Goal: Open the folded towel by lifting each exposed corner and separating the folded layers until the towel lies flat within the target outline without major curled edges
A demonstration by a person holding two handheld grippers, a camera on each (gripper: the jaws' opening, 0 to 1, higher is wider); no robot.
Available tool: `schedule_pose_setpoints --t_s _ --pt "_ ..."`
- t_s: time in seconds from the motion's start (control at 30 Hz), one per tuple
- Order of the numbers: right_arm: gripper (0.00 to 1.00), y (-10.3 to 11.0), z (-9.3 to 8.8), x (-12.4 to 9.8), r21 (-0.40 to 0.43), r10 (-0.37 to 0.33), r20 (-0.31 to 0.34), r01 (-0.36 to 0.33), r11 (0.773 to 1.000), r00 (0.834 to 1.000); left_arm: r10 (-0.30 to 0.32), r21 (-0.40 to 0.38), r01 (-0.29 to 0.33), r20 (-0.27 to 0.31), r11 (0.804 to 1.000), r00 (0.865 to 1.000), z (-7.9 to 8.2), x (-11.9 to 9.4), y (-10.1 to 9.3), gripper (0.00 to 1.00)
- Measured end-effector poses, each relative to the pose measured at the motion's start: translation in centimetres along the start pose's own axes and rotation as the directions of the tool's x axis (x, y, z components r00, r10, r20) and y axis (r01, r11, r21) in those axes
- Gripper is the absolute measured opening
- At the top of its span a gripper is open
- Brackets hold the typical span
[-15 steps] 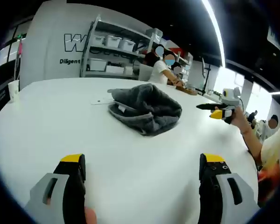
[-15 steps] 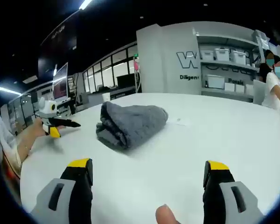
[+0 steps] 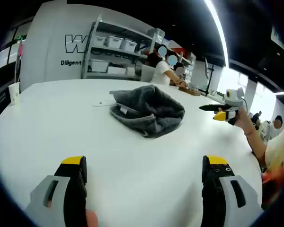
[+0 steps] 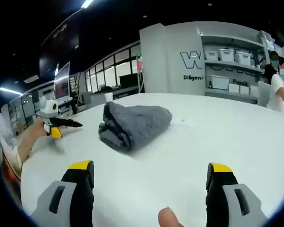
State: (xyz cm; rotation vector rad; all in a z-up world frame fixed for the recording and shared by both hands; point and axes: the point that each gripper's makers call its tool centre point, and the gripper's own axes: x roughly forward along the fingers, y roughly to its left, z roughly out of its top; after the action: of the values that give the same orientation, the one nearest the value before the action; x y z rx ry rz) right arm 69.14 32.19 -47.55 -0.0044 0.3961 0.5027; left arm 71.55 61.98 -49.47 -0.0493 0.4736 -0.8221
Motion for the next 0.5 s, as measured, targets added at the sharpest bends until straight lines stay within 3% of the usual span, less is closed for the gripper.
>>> schedule_pose_setpoints --t_s 0.5 --pt "1.00 0.0 -1.0 0.2 -0.001 0.004 -0.031 -0.004 1.000 0.999 0.000 0.003 0.000 -0.006 1.000 1.000 0.0 0.0 -0.2 0.99"
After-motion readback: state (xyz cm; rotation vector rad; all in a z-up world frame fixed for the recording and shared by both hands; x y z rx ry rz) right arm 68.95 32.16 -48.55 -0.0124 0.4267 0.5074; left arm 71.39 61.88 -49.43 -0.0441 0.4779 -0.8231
